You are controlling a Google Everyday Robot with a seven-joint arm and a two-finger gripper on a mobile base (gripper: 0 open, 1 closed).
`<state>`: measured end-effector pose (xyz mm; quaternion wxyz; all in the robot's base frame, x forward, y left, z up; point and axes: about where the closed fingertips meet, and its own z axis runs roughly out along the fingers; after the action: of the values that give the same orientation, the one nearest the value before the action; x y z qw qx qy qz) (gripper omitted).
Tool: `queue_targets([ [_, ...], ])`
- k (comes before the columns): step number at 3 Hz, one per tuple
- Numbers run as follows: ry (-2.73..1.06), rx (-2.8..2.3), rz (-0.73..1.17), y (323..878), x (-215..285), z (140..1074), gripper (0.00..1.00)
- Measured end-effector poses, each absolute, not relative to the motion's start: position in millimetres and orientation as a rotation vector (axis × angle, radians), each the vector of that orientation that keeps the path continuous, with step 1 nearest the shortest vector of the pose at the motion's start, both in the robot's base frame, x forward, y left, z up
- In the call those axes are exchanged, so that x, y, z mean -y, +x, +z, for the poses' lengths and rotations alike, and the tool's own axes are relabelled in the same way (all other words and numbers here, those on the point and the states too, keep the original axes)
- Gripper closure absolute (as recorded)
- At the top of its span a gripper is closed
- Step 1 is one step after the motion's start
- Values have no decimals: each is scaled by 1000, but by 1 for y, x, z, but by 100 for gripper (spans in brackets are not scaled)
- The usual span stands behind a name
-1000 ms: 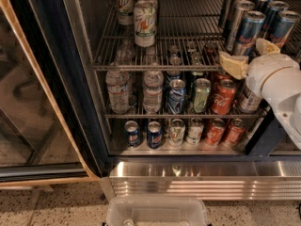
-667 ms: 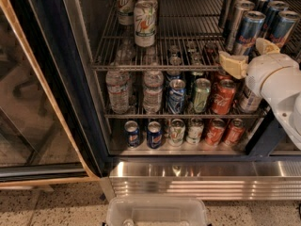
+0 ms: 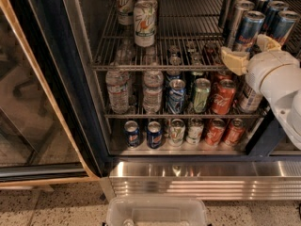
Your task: Pick redbull can from top shelf of fridge
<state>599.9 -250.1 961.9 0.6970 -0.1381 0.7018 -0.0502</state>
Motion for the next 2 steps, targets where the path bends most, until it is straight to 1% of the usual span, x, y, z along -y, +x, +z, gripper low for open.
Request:
queue_targets([
  [1, -285, -1554, -109, 620, 255, 959, 39],
  [2, -284, -1554, -113, 621, 256, 959, 39],
])
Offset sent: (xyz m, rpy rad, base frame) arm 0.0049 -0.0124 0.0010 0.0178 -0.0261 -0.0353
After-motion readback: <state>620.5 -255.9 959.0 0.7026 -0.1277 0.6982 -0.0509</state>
